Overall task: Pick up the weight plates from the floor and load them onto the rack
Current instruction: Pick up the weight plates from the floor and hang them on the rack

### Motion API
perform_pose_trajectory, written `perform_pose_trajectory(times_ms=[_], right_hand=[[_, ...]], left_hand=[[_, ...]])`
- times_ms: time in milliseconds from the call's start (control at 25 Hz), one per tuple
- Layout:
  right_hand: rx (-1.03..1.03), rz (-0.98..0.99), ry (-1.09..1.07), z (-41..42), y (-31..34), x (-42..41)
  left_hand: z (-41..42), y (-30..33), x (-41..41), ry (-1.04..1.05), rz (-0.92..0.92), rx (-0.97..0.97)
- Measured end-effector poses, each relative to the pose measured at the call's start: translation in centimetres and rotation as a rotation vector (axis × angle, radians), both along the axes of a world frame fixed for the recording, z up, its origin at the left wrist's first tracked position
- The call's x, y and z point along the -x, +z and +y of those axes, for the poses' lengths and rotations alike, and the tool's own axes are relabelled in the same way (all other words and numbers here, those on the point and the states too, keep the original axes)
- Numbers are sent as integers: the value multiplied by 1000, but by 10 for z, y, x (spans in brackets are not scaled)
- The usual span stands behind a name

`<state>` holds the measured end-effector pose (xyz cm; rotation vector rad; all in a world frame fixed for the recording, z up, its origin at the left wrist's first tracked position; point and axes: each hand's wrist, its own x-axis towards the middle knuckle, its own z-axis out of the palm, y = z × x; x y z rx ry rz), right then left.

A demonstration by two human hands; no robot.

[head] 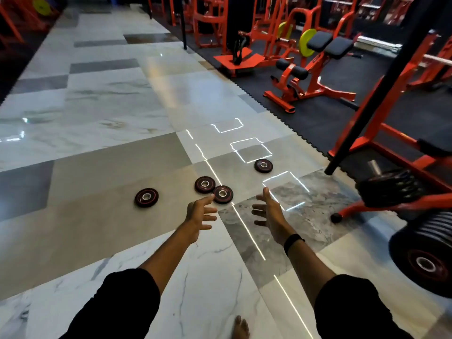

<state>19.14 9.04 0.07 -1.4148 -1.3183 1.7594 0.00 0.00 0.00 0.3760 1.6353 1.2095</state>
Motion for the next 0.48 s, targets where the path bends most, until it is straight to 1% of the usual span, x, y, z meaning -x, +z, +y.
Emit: perform_pose_trajectory(times_ms=[200,320,480], right_hand=[[41,-70,142,86,-11,52],[77,-68,254,122,-19,117],[133,-109,408,145,-34,210]], left_hand=[[62,-6,42,108,-1,49],[73,-10,88,238,-24,72],[75,-30,170,400,-33,107]])
